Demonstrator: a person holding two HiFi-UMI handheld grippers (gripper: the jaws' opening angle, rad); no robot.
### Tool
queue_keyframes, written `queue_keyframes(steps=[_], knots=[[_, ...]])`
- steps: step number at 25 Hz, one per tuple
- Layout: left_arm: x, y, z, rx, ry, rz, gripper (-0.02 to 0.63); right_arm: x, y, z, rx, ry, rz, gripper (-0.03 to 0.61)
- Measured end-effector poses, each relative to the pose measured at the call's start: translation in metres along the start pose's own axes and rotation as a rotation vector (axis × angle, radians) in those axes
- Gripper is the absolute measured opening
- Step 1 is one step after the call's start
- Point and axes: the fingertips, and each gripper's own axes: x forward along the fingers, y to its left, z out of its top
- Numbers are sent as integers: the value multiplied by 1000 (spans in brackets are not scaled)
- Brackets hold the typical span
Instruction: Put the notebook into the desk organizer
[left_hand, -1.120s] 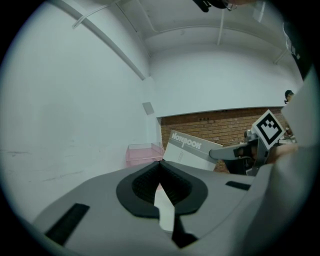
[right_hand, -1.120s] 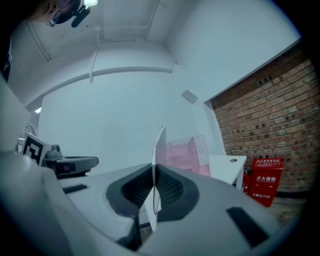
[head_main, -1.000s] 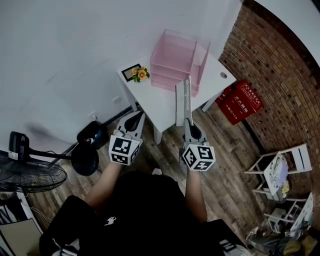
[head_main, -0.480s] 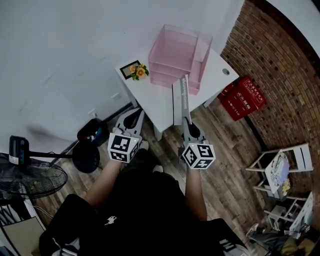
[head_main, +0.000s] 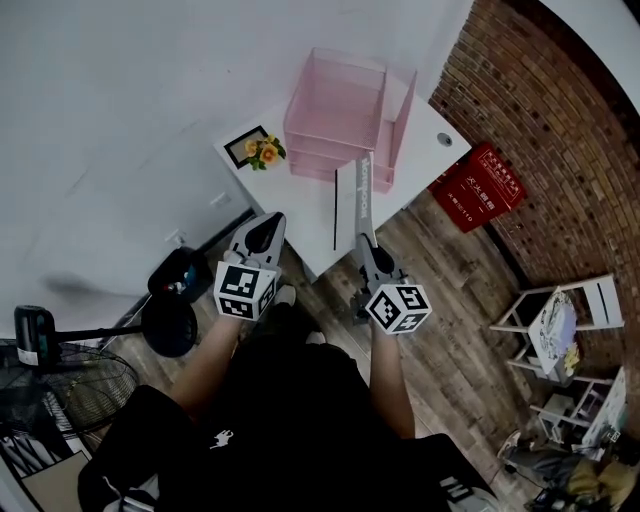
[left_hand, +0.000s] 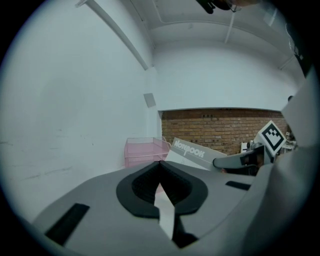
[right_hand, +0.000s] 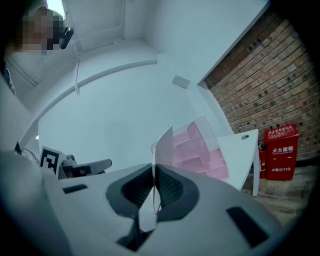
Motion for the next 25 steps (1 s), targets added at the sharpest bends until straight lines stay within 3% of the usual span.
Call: queue_keyframes(steps=[8,25], knots=[[39,28,-8,3,44,-50,3,33,-3,-7,172,-35,89,11],[88,44,-28,-1,103,-142,3,55,-9,-34,455,-73,157,11]])
